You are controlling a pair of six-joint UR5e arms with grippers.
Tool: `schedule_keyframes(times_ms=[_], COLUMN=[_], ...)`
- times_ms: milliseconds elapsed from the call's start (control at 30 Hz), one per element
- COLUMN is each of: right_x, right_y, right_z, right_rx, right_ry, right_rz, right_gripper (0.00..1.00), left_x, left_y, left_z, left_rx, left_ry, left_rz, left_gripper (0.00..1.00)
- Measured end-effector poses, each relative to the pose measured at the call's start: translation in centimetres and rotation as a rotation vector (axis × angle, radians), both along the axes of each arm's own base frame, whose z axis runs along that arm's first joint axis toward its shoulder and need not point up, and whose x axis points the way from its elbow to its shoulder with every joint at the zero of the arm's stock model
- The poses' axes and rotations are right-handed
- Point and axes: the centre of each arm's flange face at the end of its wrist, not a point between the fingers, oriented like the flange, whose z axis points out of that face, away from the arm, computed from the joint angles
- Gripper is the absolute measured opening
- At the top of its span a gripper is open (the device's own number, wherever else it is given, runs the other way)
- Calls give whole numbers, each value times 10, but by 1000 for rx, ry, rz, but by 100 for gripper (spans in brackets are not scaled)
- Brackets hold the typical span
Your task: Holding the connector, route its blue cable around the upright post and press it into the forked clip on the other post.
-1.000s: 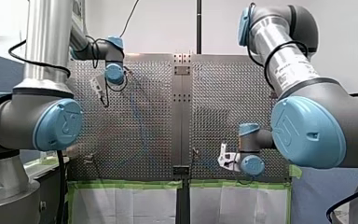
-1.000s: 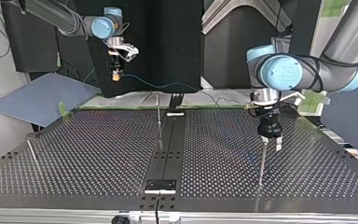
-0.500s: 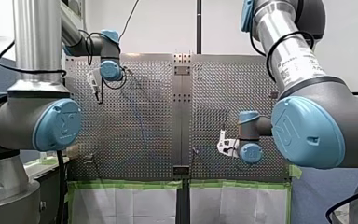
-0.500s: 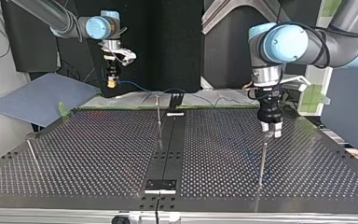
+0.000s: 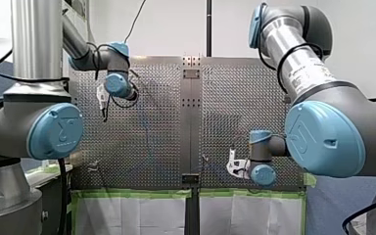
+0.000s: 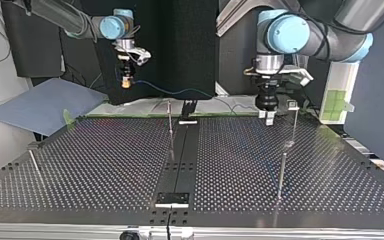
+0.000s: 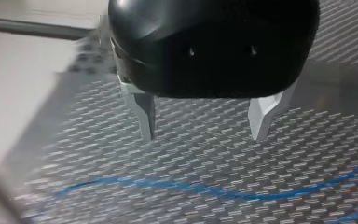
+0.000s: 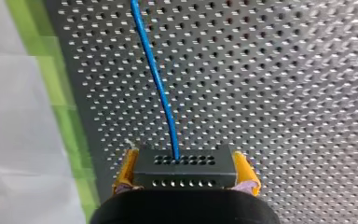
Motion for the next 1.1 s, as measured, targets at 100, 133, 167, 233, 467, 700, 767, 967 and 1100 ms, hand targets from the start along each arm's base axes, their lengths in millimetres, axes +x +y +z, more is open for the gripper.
schedule_keyframes(times_ms=[100, 133, 167, 233, 467, 700, 767, 967, 1100], right_x=[0, 0, 0, 0, 0, 1, 1, 1, 2], right_y=[1, 2, 2, 2, 3, 4, 4, 4, 4], right_z=[-4, -5, -5, -6, -6, -7, -7, -7, -7], right_rx=[6, 7, 8, 10, 16, 21, 24, 28, 28], right_ry=[1, 1, 0, 0, 1, -2, -3, -4, -4], right_rz=[4, 5, 6, 7, 13, 19, 19, 22, 23], right_gripper=[0, 0, 0, 0, 0, 0, 0, 0, 0], left_x=[-9, -11, -15, -20, -44, -58, -57, -43, -37], left_y=[-7, -10, -12, -16, -30, -53, -62, -83, -88], left_z=[-22, -28, -36, -48, -91, -121, -125, -131, -141], left_rx=[36, 47, 61, 81, 143, 160, 158, 114, 80], left_ry=[42, 51, 64, 80, 138, 150, 140, 101, 94], left_rz=[-12, -14, -16, -19, -25, -74, -98, -148, -146], left_gripper=[100, 100, 100, 100, 100, 100, 100, 100, 100])
